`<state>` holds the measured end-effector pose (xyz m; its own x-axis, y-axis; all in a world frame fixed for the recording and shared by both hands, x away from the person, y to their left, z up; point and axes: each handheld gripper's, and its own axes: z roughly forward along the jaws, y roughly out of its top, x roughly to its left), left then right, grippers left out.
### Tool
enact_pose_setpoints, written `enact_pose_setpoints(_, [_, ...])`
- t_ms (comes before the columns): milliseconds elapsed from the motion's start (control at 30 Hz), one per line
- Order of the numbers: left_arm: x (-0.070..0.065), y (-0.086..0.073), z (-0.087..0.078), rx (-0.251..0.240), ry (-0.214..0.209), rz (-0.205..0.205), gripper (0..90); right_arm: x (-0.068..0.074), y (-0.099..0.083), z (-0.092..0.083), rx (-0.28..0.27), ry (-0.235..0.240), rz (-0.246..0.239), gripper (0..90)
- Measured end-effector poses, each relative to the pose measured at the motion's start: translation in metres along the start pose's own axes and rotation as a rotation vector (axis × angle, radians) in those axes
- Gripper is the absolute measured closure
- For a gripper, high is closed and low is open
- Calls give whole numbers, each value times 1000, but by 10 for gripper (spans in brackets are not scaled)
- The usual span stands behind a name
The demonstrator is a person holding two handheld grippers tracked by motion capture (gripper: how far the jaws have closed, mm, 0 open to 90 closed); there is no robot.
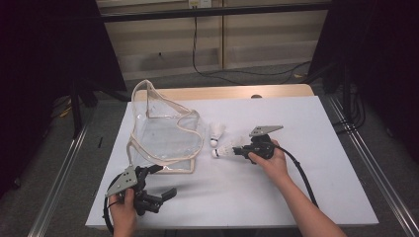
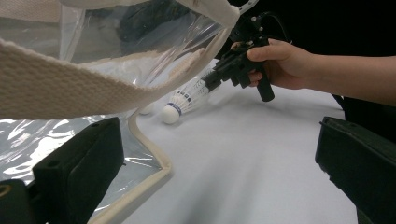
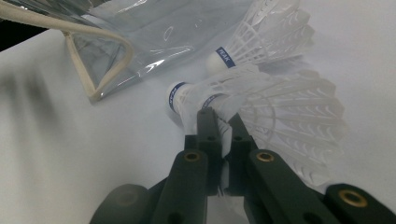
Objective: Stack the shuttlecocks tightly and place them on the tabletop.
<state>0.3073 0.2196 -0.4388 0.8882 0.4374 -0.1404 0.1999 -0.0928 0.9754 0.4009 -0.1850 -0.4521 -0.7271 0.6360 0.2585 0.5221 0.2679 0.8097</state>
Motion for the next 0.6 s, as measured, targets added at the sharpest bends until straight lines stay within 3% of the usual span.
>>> enact_pose_setpoints(600, [0,0,0,0,0,0,13,3,3,11,-5,6,4,884])
